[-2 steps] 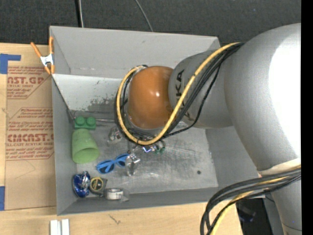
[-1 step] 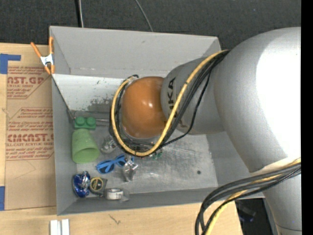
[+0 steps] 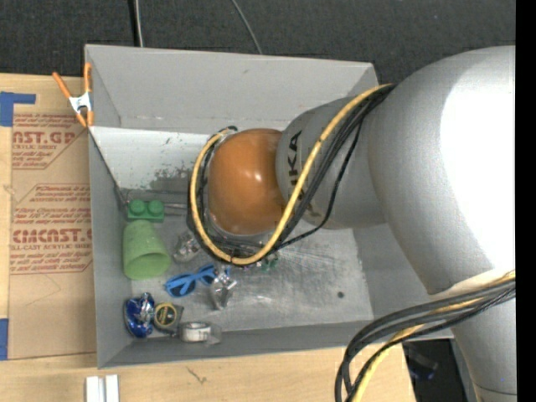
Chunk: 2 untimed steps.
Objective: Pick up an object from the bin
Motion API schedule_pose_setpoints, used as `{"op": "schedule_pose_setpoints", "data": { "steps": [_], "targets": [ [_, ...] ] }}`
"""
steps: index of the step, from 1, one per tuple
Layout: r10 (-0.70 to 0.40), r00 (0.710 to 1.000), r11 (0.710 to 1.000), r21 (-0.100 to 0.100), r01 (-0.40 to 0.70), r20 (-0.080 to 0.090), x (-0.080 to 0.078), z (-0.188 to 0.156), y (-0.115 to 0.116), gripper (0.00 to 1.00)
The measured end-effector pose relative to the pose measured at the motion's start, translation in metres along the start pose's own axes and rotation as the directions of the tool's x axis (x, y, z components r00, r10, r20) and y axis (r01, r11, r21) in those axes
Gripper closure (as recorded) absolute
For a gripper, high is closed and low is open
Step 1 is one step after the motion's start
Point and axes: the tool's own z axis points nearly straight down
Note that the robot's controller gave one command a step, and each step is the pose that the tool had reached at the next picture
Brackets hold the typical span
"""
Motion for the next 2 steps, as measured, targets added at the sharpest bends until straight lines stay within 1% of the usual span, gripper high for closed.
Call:
{"op": "schedule_pose_setpoints", "data": {
  "steps": [1,2],
  "targets": [
    [-0.001,1.0,1.0,0.0,0.001,0.01,-0.003,-0.0023,0.0008,1.0],
    [0.0,1.0,1.0,-0.002,0.0,-0.001,-0.0038,-0.0108,0.001,1.0]
  ]
}}
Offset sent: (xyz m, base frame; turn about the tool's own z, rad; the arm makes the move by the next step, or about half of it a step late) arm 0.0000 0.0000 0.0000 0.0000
